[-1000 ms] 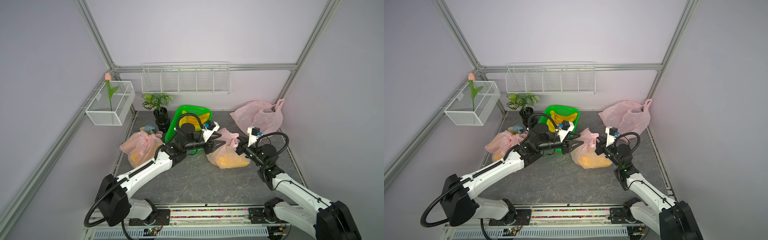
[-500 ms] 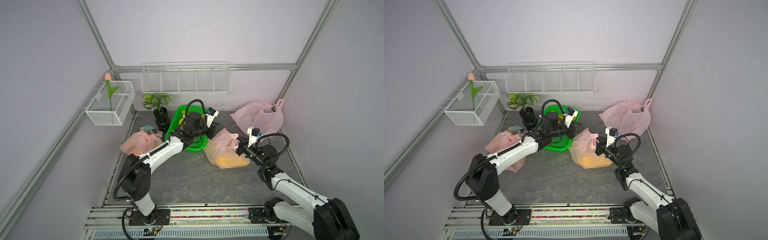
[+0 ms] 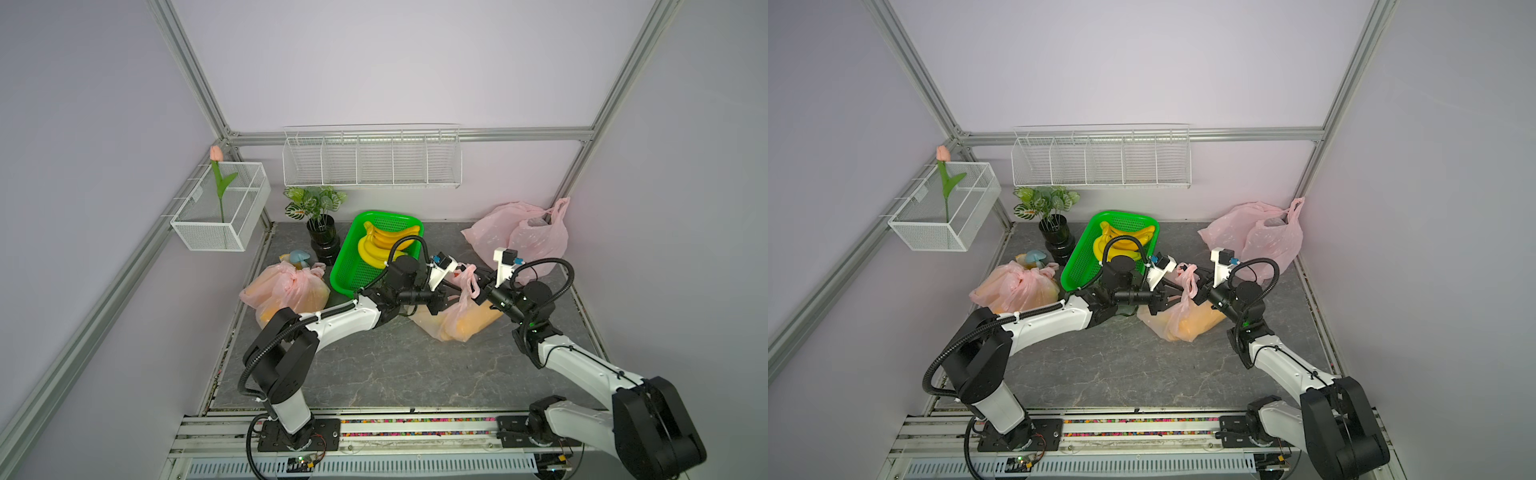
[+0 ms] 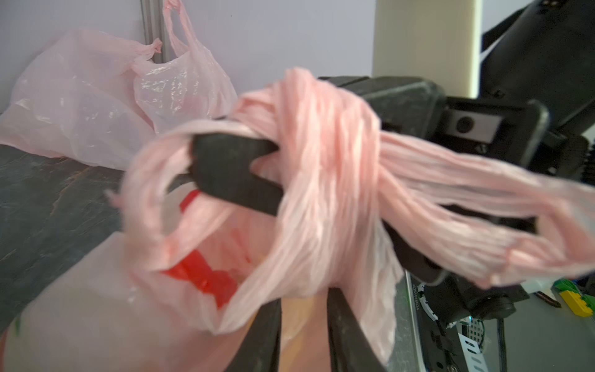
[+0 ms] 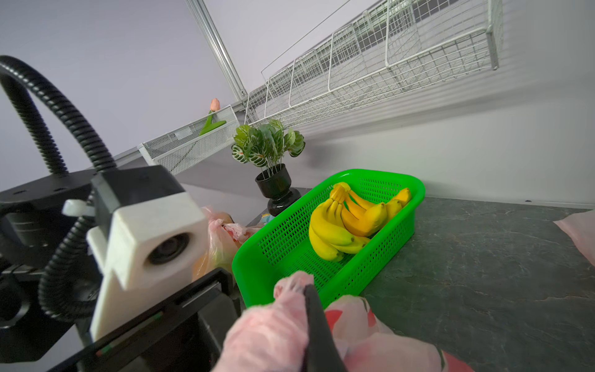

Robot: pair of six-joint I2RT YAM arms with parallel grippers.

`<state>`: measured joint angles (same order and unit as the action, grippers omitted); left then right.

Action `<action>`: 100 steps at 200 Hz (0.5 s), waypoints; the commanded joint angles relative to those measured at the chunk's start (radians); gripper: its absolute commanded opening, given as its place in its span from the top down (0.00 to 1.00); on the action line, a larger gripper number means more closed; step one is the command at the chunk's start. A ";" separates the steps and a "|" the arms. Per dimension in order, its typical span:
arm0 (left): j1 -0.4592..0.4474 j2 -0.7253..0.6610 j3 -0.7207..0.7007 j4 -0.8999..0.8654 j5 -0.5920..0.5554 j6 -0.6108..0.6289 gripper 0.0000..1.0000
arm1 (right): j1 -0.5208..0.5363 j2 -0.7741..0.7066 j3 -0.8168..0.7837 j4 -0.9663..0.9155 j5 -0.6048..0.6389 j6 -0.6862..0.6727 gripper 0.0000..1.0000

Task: Place the banana into a plastic bag & tie a knot
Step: Cross the plastic bag at the center of the board.

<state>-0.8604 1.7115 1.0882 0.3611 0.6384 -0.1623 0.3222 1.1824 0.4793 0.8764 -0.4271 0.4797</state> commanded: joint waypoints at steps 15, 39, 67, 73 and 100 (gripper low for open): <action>-0.029 0.016 -0.036 0.209 0.045 -0.133 0.74 | -0.005 0.001 0.013 0.085 -0.067 0.031 0.93; -0.013 -0.111 -0.119 0.158 -0.060 -0.066 0.76 | -0.010 -0.019 -0.004 0.070 -0.070 0.027 0.93; 0.030 -0.277 -0.204 0.089 -0.188 -0.040 0.73 | -0.011 -0.032 -0.005 0.040 -0.083 0.020 0.94; 0.044 -0.308 -0.213 0.077 -0.185 -0.028 0.72 | -0.011 -0.032 -0.001 0.034 -0.089 0.020 0.93; 0.118 -0.441 -0.232 0.019 -0.200 -0.022 0.60 | -0.011 -0.048 -0.004 0.021 -0.102 0.024 0.93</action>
<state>-0.7944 1.3647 0.8738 0.4141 0.4976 -0.1978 0.3149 1.1656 0.4786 0.8921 -0.4988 0.4908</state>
